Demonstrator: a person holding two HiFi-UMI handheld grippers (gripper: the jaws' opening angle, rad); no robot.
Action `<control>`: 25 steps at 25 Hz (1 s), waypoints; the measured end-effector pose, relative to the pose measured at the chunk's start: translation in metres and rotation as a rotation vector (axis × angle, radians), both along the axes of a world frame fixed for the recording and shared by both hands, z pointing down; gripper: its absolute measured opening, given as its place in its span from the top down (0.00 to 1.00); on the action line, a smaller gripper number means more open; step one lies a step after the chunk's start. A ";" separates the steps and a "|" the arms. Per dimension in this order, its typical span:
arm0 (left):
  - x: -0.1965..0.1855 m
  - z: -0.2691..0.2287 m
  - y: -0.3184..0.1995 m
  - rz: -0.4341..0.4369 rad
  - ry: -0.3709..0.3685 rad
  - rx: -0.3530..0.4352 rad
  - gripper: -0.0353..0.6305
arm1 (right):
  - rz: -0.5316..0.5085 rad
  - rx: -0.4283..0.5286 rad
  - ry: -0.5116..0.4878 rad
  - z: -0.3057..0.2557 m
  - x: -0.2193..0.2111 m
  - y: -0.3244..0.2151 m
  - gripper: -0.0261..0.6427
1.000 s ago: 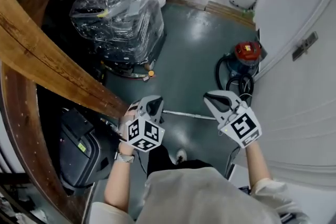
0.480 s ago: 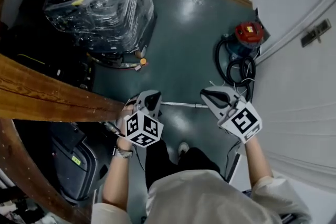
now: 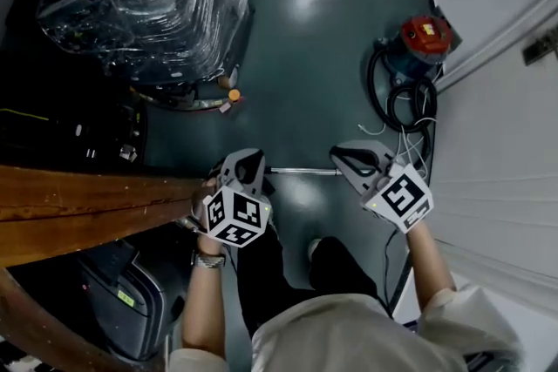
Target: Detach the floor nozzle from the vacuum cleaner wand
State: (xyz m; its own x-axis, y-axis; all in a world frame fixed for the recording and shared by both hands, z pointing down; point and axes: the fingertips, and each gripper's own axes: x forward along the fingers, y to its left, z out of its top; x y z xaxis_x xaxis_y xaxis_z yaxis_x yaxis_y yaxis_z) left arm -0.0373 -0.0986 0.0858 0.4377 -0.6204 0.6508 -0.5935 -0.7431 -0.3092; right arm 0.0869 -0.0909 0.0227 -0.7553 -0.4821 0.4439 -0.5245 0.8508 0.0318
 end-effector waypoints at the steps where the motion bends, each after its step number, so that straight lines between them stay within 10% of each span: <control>1: -0.003 0.009 -0.003 -0.001 0.003 -0.004 0.95 | 0.003 -0.001 0.003 0.010 -0.003 -0.003 0.92; 25: -0.054 0.278 -0.044 -0.029 0.052 -0.105 0.95 | 0.037 -0.053 0.023 0.276 -0.039 -0.042 0.92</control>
